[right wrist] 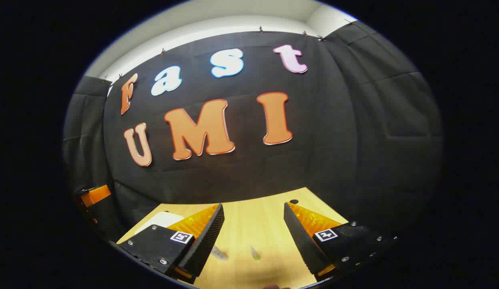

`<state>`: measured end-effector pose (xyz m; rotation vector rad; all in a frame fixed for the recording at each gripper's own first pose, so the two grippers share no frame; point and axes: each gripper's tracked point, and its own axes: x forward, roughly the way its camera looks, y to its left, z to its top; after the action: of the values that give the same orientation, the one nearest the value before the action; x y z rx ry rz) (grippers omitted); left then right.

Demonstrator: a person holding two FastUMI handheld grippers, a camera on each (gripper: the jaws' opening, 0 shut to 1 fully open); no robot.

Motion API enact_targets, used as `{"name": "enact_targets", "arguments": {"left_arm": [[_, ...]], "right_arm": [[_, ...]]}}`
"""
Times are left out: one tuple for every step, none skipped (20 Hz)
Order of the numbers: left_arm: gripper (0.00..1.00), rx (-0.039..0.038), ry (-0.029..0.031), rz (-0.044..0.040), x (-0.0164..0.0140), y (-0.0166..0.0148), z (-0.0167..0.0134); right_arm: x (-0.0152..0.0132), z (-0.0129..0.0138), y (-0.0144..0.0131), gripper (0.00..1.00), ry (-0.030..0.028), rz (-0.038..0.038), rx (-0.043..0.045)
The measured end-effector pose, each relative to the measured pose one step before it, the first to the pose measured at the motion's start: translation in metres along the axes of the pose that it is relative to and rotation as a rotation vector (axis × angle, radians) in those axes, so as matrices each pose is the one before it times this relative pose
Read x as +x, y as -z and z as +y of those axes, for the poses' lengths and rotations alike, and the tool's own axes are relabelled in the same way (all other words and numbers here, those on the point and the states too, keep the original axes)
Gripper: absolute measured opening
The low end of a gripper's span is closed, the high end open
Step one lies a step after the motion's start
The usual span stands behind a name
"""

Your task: First open the suitcase, pack the skin care products into it, and then close the suitcase.

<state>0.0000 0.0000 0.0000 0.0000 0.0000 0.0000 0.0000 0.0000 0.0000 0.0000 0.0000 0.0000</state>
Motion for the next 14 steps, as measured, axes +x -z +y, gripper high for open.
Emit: {"name": "enact_targets", "arguments": {"left_arm": [[0.97,-0.00131,-0.00160,0.00392,0.00011,0.00208,0.00115],[0.97,-0.00932,0.00159,0.00867,-0.00028,0.00490,-0.00302],[0.97,-0.01217,0.00319,0.01334,0.00108,0.00350,-0.00222],[0.97,-0.00947,-0.00034,0.01120,0.00275,0.00468,-0.00240],[0.97,-0.00663,-0.00939,0.00850,0.00317,0.00192,-0.00066],[0.97,-0.00246,-0.00929,0.00629,0.00354,0.00226,-0.00122],[0.97,-0.00283,-0.01049,0.00227,0.00450,0.00066,-0.00117],[0.97,-0.00398,-0.00806,0.00958,0.00332,0.00193,-0.00257],[0.97,-0.00555,-0.01119,0.00481,0.00337,0.00191,-0.00134],[0.97,-0.00410,-0.01483,-0.00013,0.00476,0.00081,-0.00058],[0.97,0.00154,-0.01199,0.00325,0.00427,0.00116,-0.00170],[0.97,0.00477,-0.02354,0.00571,0.00239,0.00233,-0.00030],[0.97,0.01051,-0.01968,0.00091,0.00325,0.00058,0.00144],[0.97,0.00886,-0.01737,-0.00388,0.00166,0.00065,-0.00136]], "right_arm": [[0.00337,0.00581,0.00172,1.00,-0.00724,0.00999,-0.01104],[0.00404,0.00414,-0.00124,0.94,-0.00849,0.00273,-0.00712],[0.00383,0.00316,-0.00150,0.94,-0.01371,-0.00235,-0.00460],[0.00361,0.00191,-0.00093,0.95,-0.00876,-0.00338,-0.00440],[0.00352,-0.00107,-0.00086,0.94,-0.00488,0.00053,-0.00591],[0.00323,-0.00307,0.00117,0.94,-0.00413,0.00277,-0.00699],[0.00444,-0.00258,-0.00029,0.94,0.00017,0.00664,-0.00707],[0.00506,-0.00430,0.00074,0.94,-0.00002,0.00968,-0.00632],[0.00453,-0.00335,-0.00105,0.94,-0.00231,0.00267,-0.00858],[0.00409,-0.00493,-0.00068,0.94,-0.00400,-0.00294,-0.01351],[0.00378,-0.00428,-0.00227,0.94,-0.00271,-0.00654,-0.01869],[0.00249,-0.00444,-0.00177,0.94,-0.00387,-0.00592,-0.02295],[0.00290,-0.00348,-0.00011,0.94,-0.00523,-0.00554,-0.01772],[0.00324,-0.00282,-0.00090,0.95,-0.00727,-0.00725,-0.01316]]}}
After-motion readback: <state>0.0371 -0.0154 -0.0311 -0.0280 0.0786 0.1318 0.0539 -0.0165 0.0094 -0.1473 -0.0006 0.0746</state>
